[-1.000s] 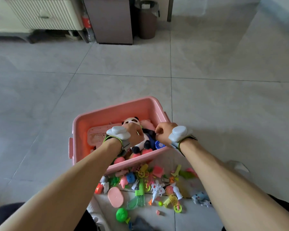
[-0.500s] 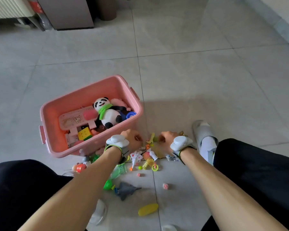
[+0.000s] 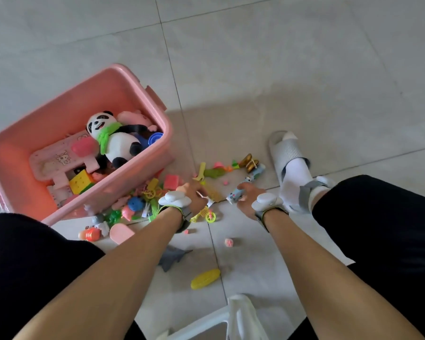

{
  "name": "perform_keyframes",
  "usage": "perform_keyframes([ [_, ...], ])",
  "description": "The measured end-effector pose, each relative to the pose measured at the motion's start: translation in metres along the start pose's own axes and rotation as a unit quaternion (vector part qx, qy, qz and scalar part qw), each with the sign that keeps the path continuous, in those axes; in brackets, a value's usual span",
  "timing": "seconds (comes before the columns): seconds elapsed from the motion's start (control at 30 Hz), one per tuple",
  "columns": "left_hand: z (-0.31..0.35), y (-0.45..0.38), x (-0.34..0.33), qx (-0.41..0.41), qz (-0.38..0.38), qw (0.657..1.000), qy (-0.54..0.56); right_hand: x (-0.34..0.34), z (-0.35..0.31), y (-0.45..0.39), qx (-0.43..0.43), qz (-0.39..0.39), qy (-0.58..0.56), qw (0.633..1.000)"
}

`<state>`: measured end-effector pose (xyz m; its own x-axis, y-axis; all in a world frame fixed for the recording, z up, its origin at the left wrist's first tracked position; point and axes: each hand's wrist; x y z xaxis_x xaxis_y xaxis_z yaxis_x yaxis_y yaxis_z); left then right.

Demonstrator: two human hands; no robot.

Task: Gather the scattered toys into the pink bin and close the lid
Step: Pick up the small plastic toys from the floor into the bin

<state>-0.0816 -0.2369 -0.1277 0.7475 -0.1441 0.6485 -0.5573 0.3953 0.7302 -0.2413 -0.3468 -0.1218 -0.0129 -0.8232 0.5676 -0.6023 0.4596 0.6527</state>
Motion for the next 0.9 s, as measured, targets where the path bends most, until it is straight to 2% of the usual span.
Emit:
perform_keyframes([
  [0.1,-0.003,-0.019,-0.016,0.025,-0.031,0.999,0.016,-0.003,0.001,-0.011,-0.014,-0.019,-0.009,1.000],
  [0.2,0.001,-0.025,-0.031,0.019,-0.043,0.999,-0.018,-0.007,0.010,-0.022,-0.032,-0.063,-0.027,0.997],
  [0.33,-0.006,-0.036,-0.046,0.034,0.035,0.998,-0.044,-0.011,0.023,-0.033,-0.031,-0.095,-0.033,0.994],
  [0.53,-0.005,-0.038,-0.052,0.042,0.043,0.998,-0.031,-0.013,0.023,-0.052,0.006,-0.115,-0.075,0.990],
  [0.7,0.000,-0.047,-0.052,0.014,0.004,0.998,-0.058,-0.022,0.020,-0.065,-0.006,-0.087,-0.086,0.992],
  [0.77,0.001,-0.052,-0.052,0.021,0.019,0.993,-0.116,-0.023,0.019,-0.068,-0.013,-0.078,-0.071,0.994],
  [0.9,0.004,-0.059,-0.055,0.017,0.040,0.991,-0.123,-0.024,0.018,-0.064,-0.018,-0.054,-0.066,0.996],
])
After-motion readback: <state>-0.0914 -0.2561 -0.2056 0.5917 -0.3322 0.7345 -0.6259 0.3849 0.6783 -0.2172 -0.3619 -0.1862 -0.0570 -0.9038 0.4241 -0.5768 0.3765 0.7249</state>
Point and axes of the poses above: each hand's wrist, its own y-axis away from the middle knuckle, its own x-axis out of the back of the hand, z = x × y, and after that the axes turned 13 degrees about x, right-handed
